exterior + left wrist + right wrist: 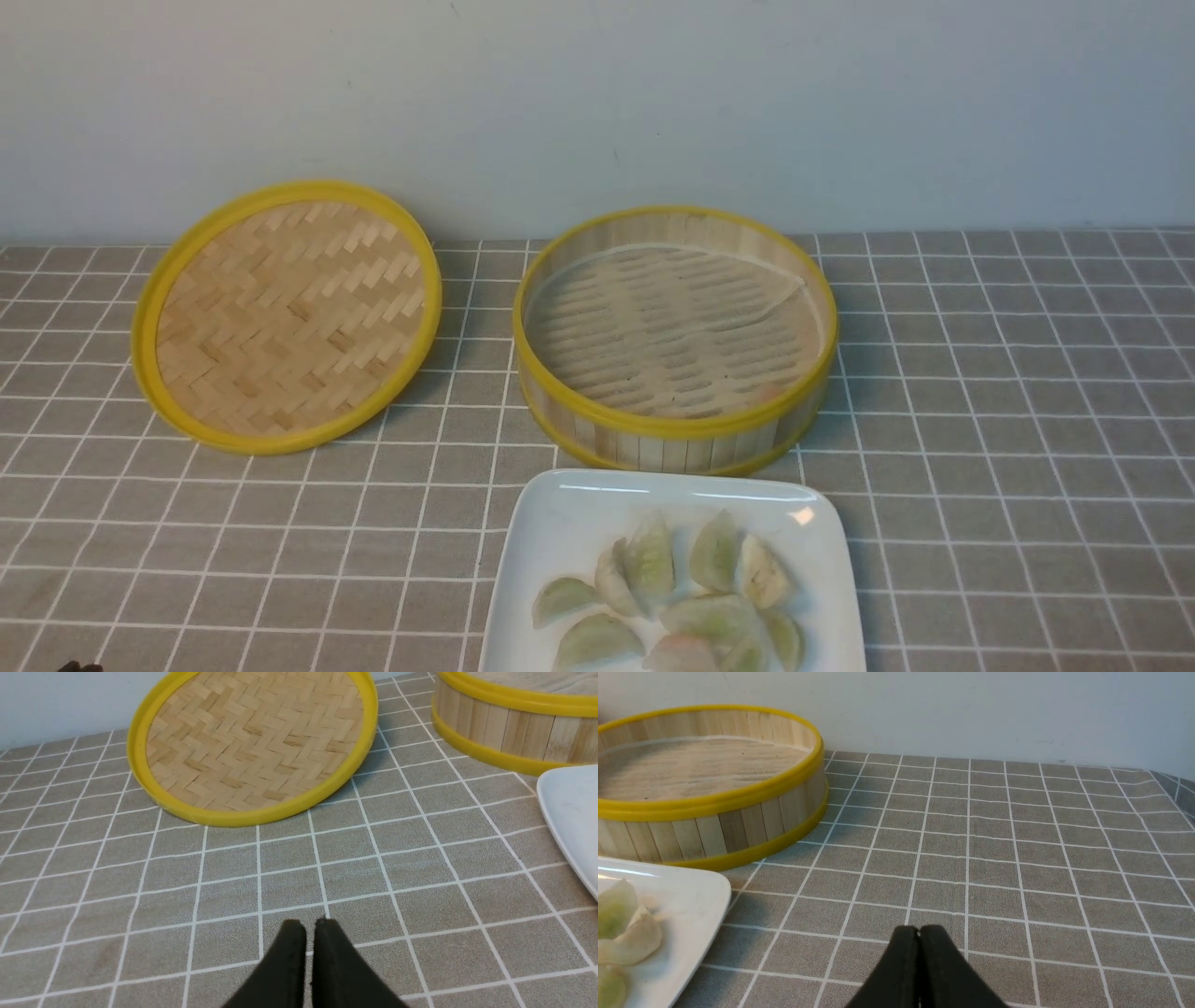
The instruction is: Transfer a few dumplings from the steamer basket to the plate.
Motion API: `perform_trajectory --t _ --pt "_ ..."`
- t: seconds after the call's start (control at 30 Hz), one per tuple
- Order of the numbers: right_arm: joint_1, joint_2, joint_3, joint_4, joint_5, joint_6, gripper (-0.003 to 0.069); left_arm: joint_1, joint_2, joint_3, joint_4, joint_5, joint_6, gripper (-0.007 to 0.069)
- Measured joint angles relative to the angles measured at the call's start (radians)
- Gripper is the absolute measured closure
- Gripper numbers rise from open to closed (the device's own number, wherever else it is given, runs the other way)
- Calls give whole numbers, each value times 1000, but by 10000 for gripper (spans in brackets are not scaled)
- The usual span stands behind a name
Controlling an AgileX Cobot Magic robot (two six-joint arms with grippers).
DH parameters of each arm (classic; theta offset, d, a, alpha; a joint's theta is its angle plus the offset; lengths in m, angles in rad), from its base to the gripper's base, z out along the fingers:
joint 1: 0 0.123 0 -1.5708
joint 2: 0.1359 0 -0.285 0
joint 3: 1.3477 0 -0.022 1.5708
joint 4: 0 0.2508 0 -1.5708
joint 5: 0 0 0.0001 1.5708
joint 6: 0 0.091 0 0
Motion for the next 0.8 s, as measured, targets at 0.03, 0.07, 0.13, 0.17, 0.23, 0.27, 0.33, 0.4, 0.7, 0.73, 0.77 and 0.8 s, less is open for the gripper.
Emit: perform_trajectory --t 0.03,0.07,0.13,0.17,0.23,0.27,0.33,0.4,0.7,0.73,0.77,0.8 --pt "0 0 0 0 0 0 673 0 0 0 0 0 0 615" --pt "0 0 0 0 0 0 673 0 0 0 0 0 0 615" --pt "0 0 0 0 0 1 673 0 0 0 0 0 0 615" --pt "0 0 0 0 0 1 673 0 0 0 0 0 0 615" --pt "0 0 0 0 0 1 673 0 0 0 0 0 0 615" --pt "0 0 0 0 0 1 673 0 0 0 0 0 0 615" --pt "0 0 0 0 0 2 673 0 0 0 0 0 0 615" --pt "0 0 0 0 0 2 673 0 0 0 0 0 0 615" --pt "0 0 0 -1 0 21 673 0 0 0 0 0 0 615" --pt "0 0 0 -1 0 22 673 0 0 0 0 0 0 615" --pt "0 0 0 -1 0 22 673 0 0 0 0 0 0 615" --pt "0 0 0 -1 0 22 673 0 0 0 0 0 0 615"
